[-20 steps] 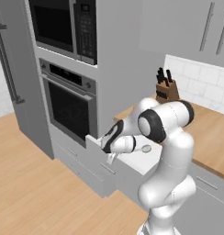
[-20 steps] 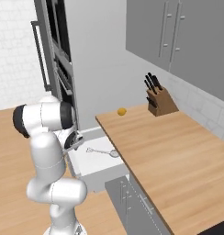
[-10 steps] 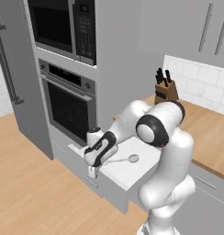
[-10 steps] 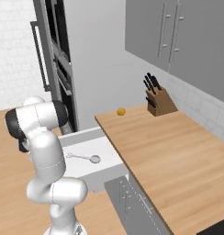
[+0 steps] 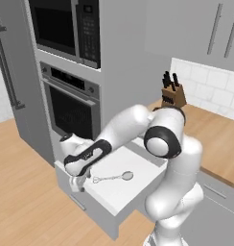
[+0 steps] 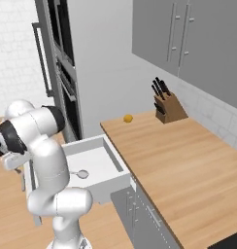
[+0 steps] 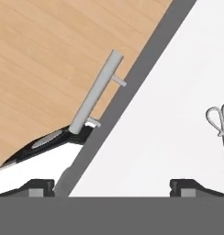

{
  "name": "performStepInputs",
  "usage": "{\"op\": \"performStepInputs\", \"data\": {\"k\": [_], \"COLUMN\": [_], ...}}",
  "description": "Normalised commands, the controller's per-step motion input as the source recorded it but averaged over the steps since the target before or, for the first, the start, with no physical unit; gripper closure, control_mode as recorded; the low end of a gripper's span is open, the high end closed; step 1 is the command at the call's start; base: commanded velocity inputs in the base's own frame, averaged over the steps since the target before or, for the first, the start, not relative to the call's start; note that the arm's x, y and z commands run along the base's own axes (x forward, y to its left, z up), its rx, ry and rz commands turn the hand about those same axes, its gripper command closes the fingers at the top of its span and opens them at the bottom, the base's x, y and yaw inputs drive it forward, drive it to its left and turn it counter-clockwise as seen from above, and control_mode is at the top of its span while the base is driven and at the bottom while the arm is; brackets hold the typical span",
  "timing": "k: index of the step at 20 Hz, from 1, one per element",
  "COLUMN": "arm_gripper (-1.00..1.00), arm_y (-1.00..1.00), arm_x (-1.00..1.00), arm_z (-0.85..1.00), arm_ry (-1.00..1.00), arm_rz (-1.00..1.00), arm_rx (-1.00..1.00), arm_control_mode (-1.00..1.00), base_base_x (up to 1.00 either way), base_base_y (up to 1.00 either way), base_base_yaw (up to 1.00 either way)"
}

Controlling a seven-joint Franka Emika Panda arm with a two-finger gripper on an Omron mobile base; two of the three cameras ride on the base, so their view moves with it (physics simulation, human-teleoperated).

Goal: Pick the tongs from the drawer and place it on the counter.

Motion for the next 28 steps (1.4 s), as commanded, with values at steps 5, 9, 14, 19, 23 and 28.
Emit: {"op": "performStepInputs", "data": {"k": [5,9,14,19,23,28], "arm_gripper": [-1.00,-1.00,-1.00,-1.00,-1.00,-1.00], "arm_y": [-0.88,-0.49,-0.50,-0.46,-0.04,0.02], "arm_x": [0.02,0.31,0.35,0.29,0.40,0.16], "arm_z": [0.84,0.43,-0.18,-0.33,-0.43,-0.58], "arm_ry": [-0.16,0.39,0.01,0.00,0.05,0.01], "arm_rz": [0.05,0.02,0.00,0.04,0.00,0.00], "arm_rx": [0.02,0.04,0.01,0.01,0.00,0.00], "arm_control_mode": [-1.00,-1.00,-1.00,-1.00,-1.00,-1.00], "base_base_x": [0.00,0.00,0.00,0.00,0.00,0.00], "base_base_y": [0.00,0.00,0.00,0.00,0.00,0.00], "base_base_yaw": [0.00,0.00,0.00,0.00,0.00,0.00]}}
